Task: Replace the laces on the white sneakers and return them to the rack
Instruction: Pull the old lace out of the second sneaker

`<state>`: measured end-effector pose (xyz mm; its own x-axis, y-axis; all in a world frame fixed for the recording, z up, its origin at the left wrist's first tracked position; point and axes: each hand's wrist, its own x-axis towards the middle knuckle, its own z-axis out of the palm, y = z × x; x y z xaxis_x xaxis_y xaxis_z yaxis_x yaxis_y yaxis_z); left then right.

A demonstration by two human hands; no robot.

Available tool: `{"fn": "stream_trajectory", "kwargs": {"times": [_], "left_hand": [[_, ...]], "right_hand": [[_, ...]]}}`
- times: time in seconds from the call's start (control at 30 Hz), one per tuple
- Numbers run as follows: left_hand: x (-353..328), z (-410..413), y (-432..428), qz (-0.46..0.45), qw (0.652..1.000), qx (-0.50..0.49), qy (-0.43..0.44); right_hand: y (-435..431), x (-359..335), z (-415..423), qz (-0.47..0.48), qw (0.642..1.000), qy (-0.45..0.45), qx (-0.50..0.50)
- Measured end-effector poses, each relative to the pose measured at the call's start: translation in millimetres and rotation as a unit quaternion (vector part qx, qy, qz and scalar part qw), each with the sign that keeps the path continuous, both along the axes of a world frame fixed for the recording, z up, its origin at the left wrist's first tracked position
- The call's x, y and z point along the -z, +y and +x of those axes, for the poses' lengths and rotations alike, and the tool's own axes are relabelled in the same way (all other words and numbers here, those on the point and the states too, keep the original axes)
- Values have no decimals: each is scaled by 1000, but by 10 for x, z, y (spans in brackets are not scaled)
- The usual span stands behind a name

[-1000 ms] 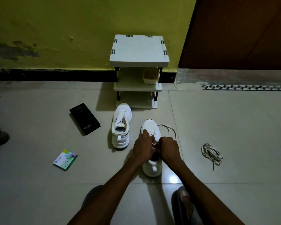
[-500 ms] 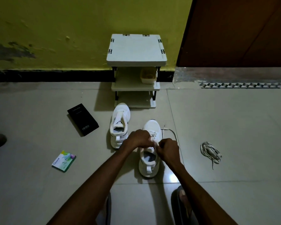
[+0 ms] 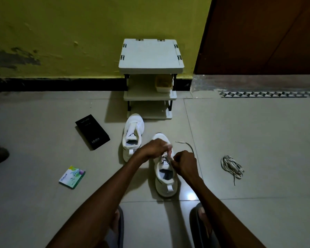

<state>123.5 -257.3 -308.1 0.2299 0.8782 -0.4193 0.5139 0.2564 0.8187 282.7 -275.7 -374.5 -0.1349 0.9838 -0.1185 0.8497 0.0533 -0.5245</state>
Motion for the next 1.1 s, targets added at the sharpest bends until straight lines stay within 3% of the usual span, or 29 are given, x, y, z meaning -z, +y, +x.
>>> {"fn": "stream_trajectory", "kwargs": {"times": [0.03,0.1,0.17,0.27,0.33,0.4,0.47,0.5,0.6,0.67,0.73,0.83,0.9,0.93,0.97,1.0,1.07,1.1], "left_hand": [[-24,19,33,26,988,-109,-104],[-8,-10,90,53,911,-310,-268],[42,-41,76,63,890,-336,-301],[159,-73,62,54,913,-271,-300],[220,-73,93,77,949,-224,-210],[280,-82,125,118,985,-121,-20],[336,-82,88,149,969,20,194],[354,-63,41,150,952,70,258],[472,12,-64,175,928,83,318],[526,29,-86,193,953,-5,235],[438,17,-102,170,965,-198,26],[335,64,-140,52,883,-388,-258],[360,116,-200,-28,825,-422,-375],[378,142,-218,-52,814,-417,-401],[405,161,-218,-49,831,-401,-381],[439,169,-192,-25,876,-368,-311],[449,166,-150,41,959,-254,-115],[437,176,-129,67,976,-204,-42]], "right_hand": [[-2,17,-3,1,1000,4,1],[4,48,-2,-5,1000,20,14],[9,37,-27,-11,999,40,22],[20,30,-91,-11,999,27,18],[22,45,-98,-21,1000,16,17],[24,45,-93,-23,999,15,21],[16,22,-105,-22,999,12,26],[14,20,-114,-24,999,10,27],[3,29,-123,-27,999,22,38],[-4,38,-103,-26,998,27,47],[-15,22,-93,-25,998,34,53],[-23,9,-99,-22,998,45,49],[-33,-9,-119,-23,998,44,44],[-42,-12,-115,-24,998,46,45],[-47,-11,-106,-21,997,48,50],[-46,-12,-95,-16,997,53,56],[-49,2,-85,-9,996,59,62],[-48,0,-97,-7,996,64,64]]}}
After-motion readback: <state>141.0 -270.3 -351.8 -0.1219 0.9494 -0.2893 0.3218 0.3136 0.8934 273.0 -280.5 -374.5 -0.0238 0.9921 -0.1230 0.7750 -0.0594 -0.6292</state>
